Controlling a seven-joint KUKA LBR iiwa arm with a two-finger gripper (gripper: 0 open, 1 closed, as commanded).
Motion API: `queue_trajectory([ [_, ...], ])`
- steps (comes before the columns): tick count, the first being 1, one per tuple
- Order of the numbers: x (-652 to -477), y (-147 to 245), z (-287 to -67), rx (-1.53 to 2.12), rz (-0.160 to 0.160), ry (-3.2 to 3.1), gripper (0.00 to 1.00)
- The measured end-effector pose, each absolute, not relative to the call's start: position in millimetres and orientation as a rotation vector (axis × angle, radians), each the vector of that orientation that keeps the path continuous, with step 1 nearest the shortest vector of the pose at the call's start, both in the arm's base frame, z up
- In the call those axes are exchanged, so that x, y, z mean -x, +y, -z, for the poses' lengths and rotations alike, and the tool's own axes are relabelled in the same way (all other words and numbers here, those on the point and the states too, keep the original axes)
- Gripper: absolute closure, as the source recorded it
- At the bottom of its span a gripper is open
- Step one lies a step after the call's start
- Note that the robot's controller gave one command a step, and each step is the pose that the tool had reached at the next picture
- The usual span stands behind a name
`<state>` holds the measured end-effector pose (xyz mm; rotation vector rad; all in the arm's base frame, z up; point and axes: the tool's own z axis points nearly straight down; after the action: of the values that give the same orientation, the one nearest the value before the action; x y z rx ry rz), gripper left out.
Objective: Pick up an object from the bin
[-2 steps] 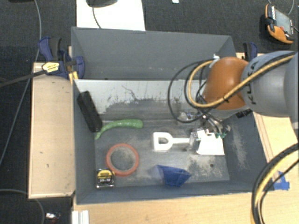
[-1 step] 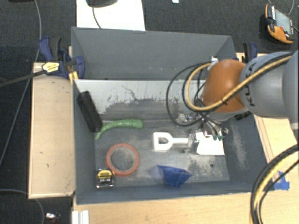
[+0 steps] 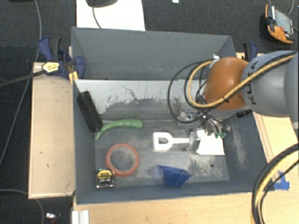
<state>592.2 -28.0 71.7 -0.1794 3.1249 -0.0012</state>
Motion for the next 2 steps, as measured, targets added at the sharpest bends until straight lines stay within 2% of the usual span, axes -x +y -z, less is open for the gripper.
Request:
queue_trajectory([
  [1, -587.8, -23.0, -71.6, 0.166, 0.002, 3.122, 0.0],
  [2, -592.1, -26.9, -72.4, 0.178, 0.002, 3.121, 1.0],
])
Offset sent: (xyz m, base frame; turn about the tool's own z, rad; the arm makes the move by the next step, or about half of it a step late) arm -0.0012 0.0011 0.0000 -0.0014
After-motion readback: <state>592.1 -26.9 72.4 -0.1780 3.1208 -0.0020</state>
